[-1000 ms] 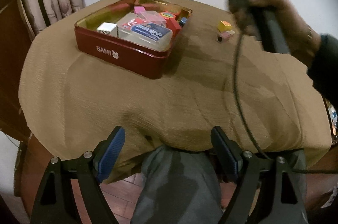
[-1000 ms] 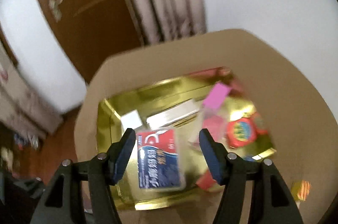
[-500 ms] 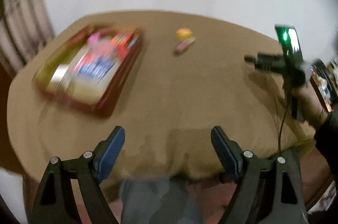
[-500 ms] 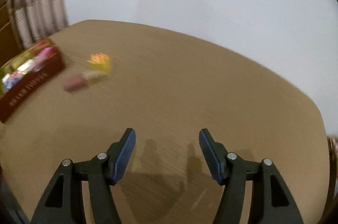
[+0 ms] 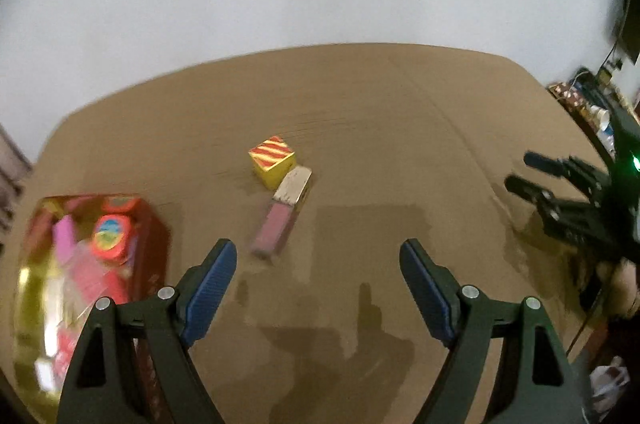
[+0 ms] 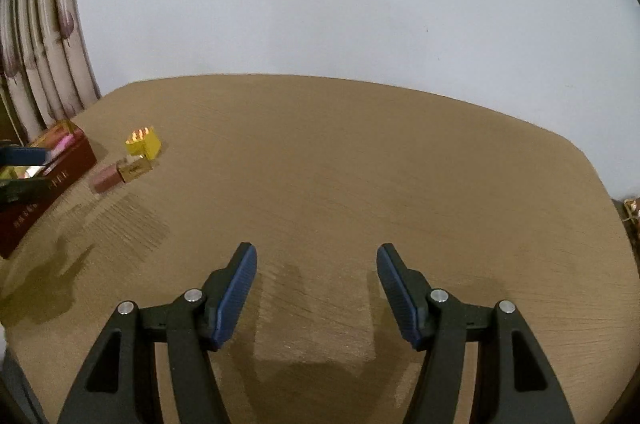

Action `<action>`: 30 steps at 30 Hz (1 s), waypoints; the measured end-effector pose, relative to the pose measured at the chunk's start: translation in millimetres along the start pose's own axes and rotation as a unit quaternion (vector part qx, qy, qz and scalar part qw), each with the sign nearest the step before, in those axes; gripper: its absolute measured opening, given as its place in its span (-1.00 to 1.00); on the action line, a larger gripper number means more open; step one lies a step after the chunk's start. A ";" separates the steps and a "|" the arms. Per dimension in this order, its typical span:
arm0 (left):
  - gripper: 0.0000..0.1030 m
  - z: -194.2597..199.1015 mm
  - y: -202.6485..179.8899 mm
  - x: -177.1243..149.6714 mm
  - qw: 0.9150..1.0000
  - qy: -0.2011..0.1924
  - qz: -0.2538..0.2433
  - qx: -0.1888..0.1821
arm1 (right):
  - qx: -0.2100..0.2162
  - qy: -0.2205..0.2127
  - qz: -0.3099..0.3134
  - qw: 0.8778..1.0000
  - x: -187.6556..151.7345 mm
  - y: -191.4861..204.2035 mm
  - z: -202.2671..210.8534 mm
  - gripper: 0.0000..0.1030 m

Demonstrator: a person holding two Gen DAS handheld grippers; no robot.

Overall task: Organize rigid objects
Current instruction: 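Reach the left tool to the pink lipstick tube and grasp it, then lower the lipstick tube into the gold tin and open the left tool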

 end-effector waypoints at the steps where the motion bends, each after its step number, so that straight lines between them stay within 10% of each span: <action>1: 0.56 -9.3 1.4 4.7 1.000 0.008 0.005 0.002 | 0.004 -0.002 -0.006 1.000 0.6 -2.1 2.2 0.24; 13: 0.50 -66.2 -1.6 15.4 0.998 0.062 -0.018 0.004 | 0.026 0.007 -0.019 0.999 0.5 -2.8 -2.9 0.24; 26: -0.67 -70.6 -5.9 5.8 0.996 0.083 -0.011 -0.009 | 0.035 0.031 -0.031 0.998 -5.2 -1.5 -13.4 0.25; 30: -0.67 -54.3 -13.9 -7.3 0.997 0.079 0.020 -0.007 | 0.032 0.035 -0.033 0.998 -6.4 -2.3 -15.0 0.24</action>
Point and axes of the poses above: each gripper's, at about its wrist camera, not at the fingertips, and z roughly against the way its jaws point, y to its left, x to its top, the point moved 8 cm from there along -z, roughly the way its jaws point, and after that the axes turned 13 degrees about x, right-handed, at the moved point
